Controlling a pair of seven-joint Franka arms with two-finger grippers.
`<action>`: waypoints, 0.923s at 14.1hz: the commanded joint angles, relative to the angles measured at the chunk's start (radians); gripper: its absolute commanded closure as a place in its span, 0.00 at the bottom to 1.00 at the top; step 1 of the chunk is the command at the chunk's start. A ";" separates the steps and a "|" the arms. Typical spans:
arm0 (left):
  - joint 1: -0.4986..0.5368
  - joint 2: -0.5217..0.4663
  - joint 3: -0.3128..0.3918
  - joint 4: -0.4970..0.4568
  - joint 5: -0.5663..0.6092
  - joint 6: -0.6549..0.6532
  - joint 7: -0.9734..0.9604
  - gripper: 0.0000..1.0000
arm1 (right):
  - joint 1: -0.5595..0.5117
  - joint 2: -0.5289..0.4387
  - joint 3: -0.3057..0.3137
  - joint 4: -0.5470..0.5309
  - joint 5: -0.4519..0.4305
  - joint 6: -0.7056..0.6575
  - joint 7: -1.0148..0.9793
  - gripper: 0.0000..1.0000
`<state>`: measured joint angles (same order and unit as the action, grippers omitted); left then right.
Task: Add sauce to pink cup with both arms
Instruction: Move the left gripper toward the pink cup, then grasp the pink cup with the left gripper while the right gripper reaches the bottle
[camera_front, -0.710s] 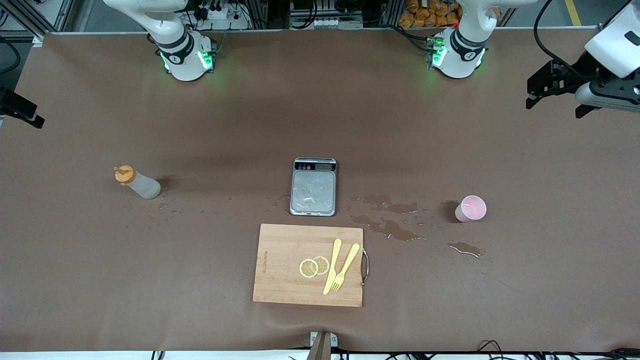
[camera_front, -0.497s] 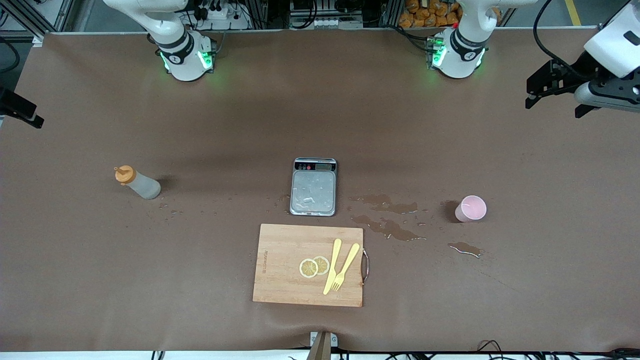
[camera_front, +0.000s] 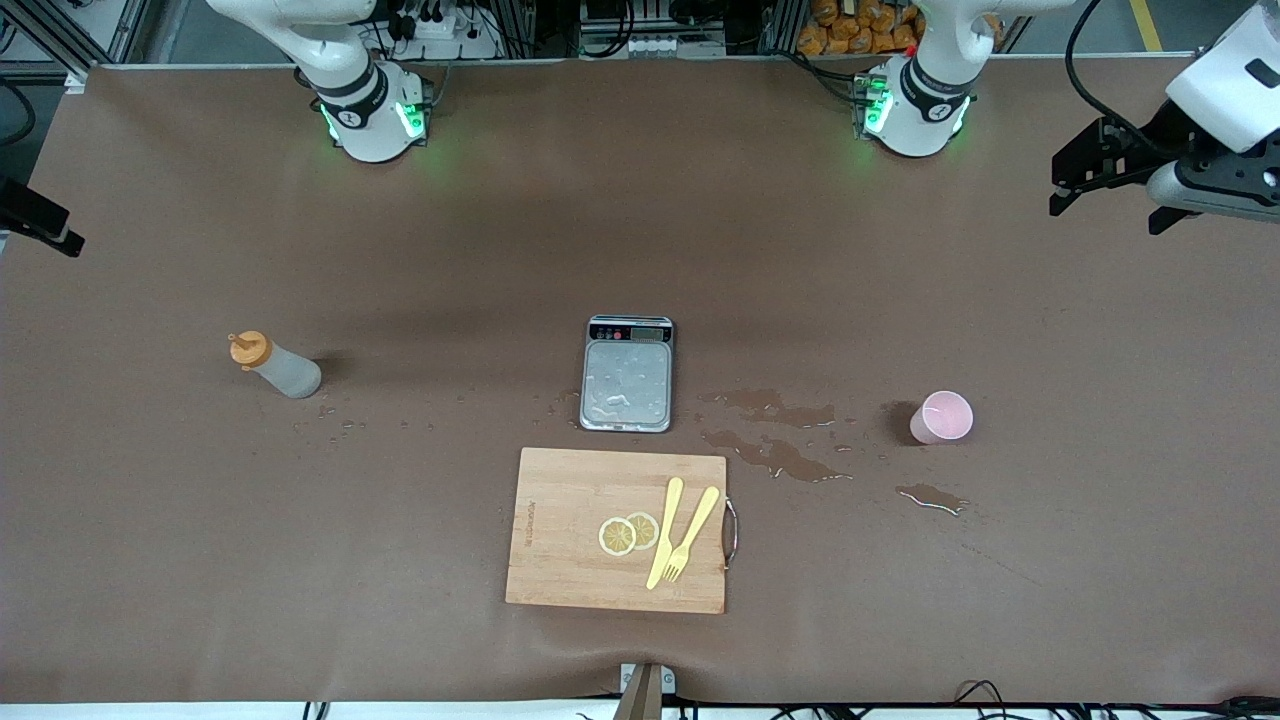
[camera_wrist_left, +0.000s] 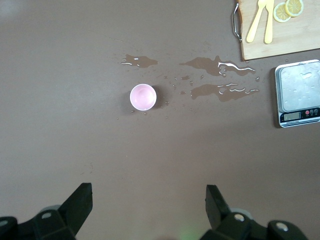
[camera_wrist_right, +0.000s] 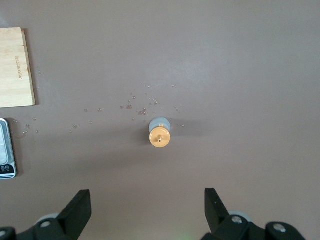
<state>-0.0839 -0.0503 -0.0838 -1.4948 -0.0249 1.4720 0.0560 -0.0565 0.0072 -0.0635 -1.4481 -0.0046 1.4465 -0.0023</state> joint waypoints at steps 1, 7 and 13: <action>-0.008 -0.007 -0.010 -0.001 -0.001 -0.015 -0.018 0.00 | -0.023 0.014 0.008 0.015 0.011 -0.015 -0.002 0.00; 0.042 0.183 -0.025 -0.056 0.111 0.020 0.019 0.00 | -0.068 0.025 0.007 0.006 0.011 -0.109 0.063 0.00; 0.119 0.271 -0.027 -0.067 0.056 0.122 0.016 0.00 | -0.126 0.068 0.008 0.000 0.011 -0.117 0.333 0.00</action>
<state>-0.0298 0.2265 -0.1010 -1.5643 0.0498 1.5781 0.0571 -0.1580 0.0576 -0.0677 -1.4545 -0.0045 1.3419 0.2498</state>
